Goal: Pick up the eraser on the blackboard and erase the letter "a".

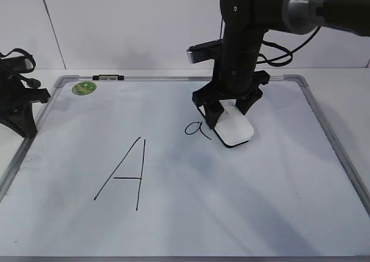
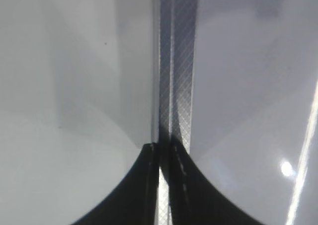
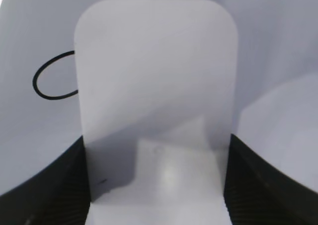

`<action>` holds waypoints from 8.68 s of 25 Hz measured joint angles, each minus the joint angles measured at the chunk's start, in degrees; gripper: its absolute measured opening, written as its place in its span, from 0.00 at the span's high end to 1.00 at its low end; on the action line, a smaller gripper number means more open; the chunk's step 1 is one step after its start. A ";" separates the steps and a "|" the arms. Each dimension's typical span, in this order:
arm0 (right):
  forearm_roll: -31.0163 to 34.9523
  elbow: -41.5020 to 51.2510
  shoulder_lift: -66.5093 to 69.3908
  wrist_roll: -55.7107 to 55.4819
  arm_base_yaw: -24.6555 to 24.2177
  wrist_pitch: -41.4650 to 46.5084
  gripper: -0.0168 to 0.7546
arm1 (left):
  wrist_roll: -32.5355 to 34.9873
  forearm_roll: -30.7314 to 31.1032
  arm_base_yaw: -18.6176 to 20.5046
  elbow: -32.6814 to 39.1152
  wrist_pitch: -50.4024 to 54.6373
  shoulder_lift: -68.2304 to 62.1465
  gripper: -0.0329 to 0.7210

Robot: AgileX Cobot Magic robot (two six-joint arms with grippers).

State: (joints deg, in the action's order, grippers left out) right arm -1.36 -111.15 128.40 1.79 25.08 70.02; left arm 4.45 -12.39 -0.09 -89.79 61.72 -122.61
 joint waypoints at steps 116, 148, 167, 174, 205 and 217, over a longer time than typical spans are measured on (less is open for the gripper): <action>1.36 -1.28 3.42 -1.79 5.31 0.07 0.29 | 0.26 -1.19 0.00 0.00 0.01 0.00 0.91; -18.28 -1.56 -16.12 -19.34 -3.43 1.28 0.29 | 0.39 -2.72 0.00 0.00 -0.10 -0.19 0.91; -7.66 17.61 -18.80 -10.21 -17.26 1.22 0.29 | 0.39 -2.72 0.00 0.00 0.09 -0.19 0.91; -4.83 22.60 -18.80 -7.68 -19.07 0.63 0.29 | 0.48 -2.86 0.00 0.00 0.09 -0.19 0.91; -3.43 22.64 -11.78 -8.17 -19.77 -1.87 0.29 | 0.48 -3.00 0.00 0.00 0.22 -0.19 0.91; -1.90 22.64 -11.78 -8.14 -19.77 -3.52 0.25 | 0.48 -3.00 0.00 0.00 0.22 -0.19 0.91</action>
State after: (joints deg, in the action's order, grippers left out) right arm -3.25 -88.51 116.62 -6.35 5.31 66.50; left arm 4.93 -15.39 -0.09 -89.79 61.94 -122.80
